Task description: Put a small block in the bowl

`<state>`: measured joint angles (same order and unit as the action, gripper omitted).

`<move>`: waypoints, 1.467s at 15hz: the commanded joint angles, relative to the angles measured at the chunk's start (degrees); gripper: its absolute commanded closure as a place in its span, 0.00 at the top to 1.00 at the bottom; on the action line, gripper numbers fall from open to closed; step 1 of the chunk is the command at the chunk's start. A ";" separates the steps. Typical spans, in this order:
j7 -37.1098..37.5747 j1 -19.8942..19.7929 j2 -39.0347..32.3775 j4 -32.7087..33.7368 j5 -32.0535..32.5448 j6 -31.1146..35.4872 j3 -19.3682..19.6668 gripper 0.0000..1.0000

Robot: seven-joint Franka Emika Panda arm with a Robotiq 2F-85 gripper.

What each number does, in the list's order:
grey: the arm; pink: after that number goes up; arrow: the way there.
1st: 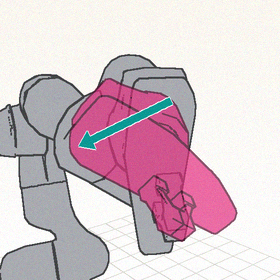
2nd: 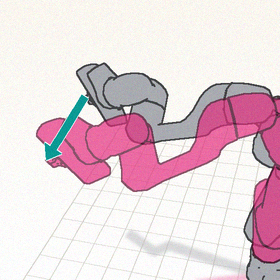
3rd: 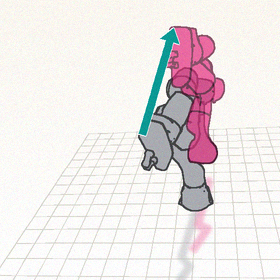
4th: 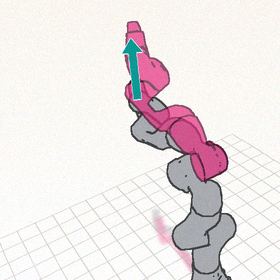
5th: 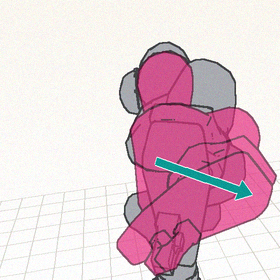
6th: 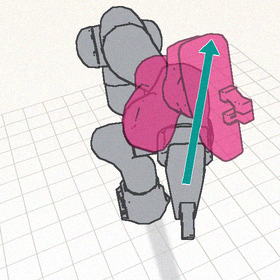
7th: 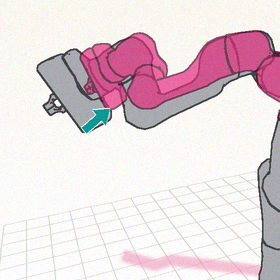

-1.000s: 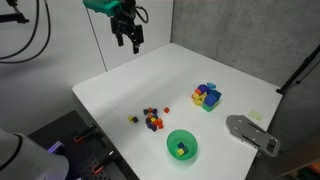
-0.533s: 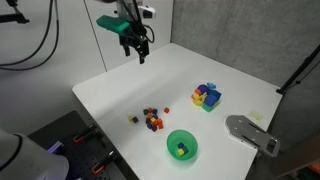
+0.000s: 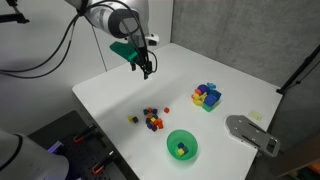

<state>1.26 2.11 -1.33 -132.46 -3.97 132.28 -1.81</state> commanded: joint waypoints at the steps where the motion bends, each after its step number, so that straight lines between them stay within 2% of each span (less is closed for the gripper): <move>1: 0.33 0.06 -5.55 -1.00 -2.38 5.49 -0.34 1.00; 8: 0.68 -0.56 -15.60 -3.78 -3.68 13.99 -0.45 1.00; 14: 0.46 -0.39 -16.45 -3.39 -2.69 13.08 -0.37 1.00; 16: 1.16 -0.76 -17.71 -3.76 -3.26 15.06 0.05 1.00; 22: -1.95 -4.64 -21.90 -4.11 -11.25 20.35 -1.97 1.00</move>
<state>1.14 -0.30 -21.53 -136.16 -11.88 149.42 -2.23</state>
